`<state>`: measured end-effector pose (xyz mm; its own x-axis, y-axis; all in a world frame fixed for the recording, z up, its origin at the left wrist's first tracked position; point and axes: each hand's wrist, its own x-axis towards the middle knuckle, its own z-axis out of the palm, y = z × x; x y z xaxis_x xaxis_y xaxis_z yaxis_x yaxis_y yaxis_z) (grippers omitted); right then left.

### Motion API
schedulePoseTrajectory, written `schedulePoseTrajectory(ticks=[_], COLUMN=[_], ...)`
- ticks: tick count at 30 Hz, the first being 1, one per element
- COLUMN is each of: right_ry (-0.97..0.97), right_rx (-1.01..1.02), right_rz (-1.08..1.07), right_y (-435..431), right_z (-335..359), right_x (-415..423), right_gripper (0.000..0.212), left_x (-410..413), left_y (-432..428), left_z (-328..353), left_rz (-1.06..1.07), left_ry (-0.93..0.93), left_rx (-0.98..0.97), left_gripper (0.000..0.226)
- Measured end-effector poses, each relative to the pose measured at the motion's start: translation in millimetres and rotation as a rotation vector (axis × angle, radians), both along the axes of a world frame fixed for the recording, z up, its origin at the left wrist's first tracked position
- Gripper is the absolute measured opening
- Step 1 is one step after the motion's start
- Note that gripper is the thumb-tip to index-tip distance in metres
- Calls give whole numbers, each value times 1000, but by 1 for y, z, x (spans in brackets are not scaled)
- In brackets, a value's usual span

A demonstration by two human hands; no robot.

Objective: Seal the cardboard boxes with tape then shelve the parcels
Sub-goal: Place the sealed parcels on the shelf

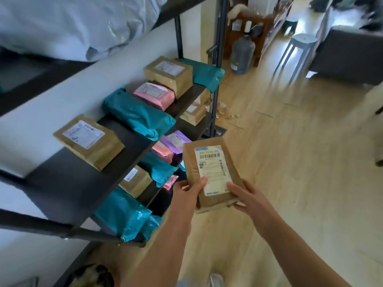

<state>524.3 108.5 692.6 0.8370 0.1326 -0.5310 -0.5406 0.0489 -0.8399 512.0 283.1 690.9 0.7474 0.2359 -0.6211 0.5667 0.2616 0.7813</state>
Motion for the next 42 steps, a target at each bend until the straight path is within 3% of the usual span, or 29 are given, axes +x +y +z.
schedulePoseTrajectory(ticks=[2, 5, 9, 12, 16, 23, 29, 33, 36, 42], right_ry=[-21, -43, -58, -71, -87, -133, -242, -338, -426, -544], right_rx=[-2, -23, -21, -15, -23, 2, 35, 30, 71, 155], right_rz=[18, 39, 52, 59, 72, 118, 247, 309, 341, 384], right_y=[5, 17, 31, 38, 37, 8, -32, -60, -66, -42], right_z=[6, 14, 24, 35, 48, 64, 82, 111, 135, 200], right_x=[45, 109, 183, 231, 286, 394, 482, 521, 540, 561], right_gripper=[48, 56, 44, 37, 23, 36, 37, 61, 41, 28], left_x=[37, 99, 175, 220, 276, 363, 422, 442, 451, 465], left_y=[5, 13, 24, 28, 28, 7, -40, -78, -92, -81], left_z=[1, 7, 13, 22, 37, 63, 96, 133, 161, 224], left_rz=[46, 105, 99, 128, 122, 86, 245, 294, 320, 411], left_ry=[-9, -58, -73, -45, -78, -223, -278, -365, -443, -530], left_rx=[-14, -14, 38, 84, 96, 147, 210, 276, 326, 431], left_gripper=[52, 55, 83, 82, 64, 94, 68, 67, 61, 56])
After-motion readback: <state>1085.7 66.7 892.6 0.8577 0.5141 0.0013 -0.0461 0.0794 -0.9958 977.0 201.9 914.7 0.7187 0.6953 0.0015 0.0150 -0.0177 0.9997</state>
